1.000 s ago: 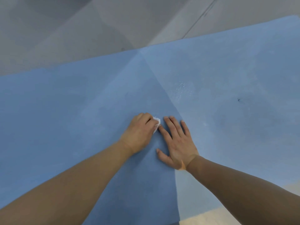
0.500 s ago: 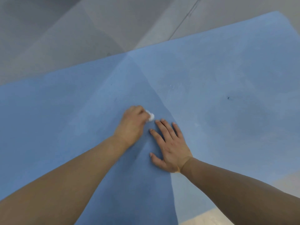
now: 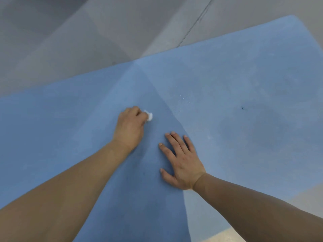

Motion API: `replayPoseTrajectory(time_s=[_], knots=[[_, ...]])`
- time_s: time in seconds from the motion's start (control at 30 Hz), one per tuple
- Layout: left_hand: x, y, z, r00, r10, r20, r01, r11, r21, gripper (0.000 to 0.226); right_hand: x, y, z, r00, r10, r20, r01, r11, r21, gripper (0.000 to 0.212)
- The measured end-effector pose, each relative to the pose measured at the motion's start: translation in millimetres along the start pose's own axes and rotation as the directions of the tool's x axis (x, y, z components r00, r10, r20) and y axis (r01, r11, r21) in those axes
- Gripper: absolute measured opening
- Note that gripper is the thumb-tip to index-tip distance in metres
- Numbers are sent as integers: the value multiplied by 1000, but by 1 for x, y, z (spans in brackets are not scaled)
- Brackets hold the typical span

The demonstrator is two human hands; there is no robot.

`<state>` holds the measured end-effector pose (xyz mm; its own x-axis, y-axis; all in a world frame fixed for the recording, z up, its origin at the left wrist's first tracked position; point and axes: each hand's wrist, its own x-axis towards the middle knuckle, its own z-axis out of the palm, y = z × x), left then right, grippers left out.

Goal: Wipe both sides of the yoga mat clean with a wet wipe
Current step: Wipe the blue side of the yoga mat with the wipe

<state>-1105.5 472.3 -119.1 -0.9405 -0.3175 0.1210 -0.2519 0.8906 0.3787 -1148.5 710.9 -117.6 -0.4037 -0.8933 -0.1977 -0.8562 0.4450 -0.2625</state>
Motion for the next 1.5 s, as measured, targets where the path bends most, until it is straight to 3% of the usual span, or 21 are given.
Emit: replayPoseTrajectory(time_s=[0.1, 0.17, 0.3, 0.4, 0.5, 0.57, 0.67, 0.8, 0.9, 1.0, 1.07, 1.13, 1.27, 1.37, 1.5], knots=[[-35, 19, 5, 975, 191, 115, -182, 979, -87, 21, 1, 0, -1, 1000, -3, -9, 3, 1000, 3, 79], [-49, 18, 2, 959, 246, 139, -235, 968, -90, 23, 0, -1, -1, 1000, 0, -22, 0, 1000, 8, 80], [-31, -2, -6, 935, 324, 148, -336, 939, 70, 22, 0, 0, 1, 999, -5, -35, 5, 1000, 13, 79], [-11, -43, -20, 996, 89, 5, -88, 979, 183, 15, 0, 0, 2, 999, -3, -43, 3, 1000, 8, 77], [-6, -83, -44, 982, -180, -61, 190, 948, 257, 7, 0, -1, 2, 999, -6, -45, 6, 1000, 1, 76], [-8, -89, -50, 966, -252, -59, 259, 934, 246, 11, 1, -1, 2, 999, -6, -37, 6, 1000, -9, 77], [-25, -69, -41, 976, -217, 7, 215, 972, 97, 23, 1, -1, 2, 1000, -4, -24, 3, 1000, -22, 77], [-60, -17, -23, 991, -27, 128, 36, 997, -69, 22, 0, -1, 2, 1000, -3, -8, 3, 999, -35, 78], [-65, -14, -19, 989, 97, 113, -91, 994, -57, 19, 0, 0, 2, 1000, -2, -5, 2, 999, -39, 78], [-50, -39, -25, 979, 184, 90, -192, 978, 87, 16, 0, 0, 3, 1000, -2, -10, 1, 999, -39, 78], [-38, -65, -34, 996, 88, 32, -93, 976, 198, 14, 0, 0, 4, 1000, 1, -11, -1, 999, -41, 78], [-29, -94, -50, 992, -116, -51, 126, 948, 293, 15, 0, 0, 4, 1000, 3, -5, -3, 999, -48, 78], [-26, -112, -67, 902, -422, -95, 430, 851, 302, 16, 0, -1, 3, 1000, 3, -3, -4, 999, -49, 78], [-40, -78, -51, 911, -405, -74, 412, 899, 149, 20, 0, -1, 3, 1000, 0, 1, 0, 999, -54, 78], [-84, -2, -20, 987, -155, 38, 156, 988, -19, 15, 0, -1, 2, 1000, 0, 10, 1, 998, -67, 78]])
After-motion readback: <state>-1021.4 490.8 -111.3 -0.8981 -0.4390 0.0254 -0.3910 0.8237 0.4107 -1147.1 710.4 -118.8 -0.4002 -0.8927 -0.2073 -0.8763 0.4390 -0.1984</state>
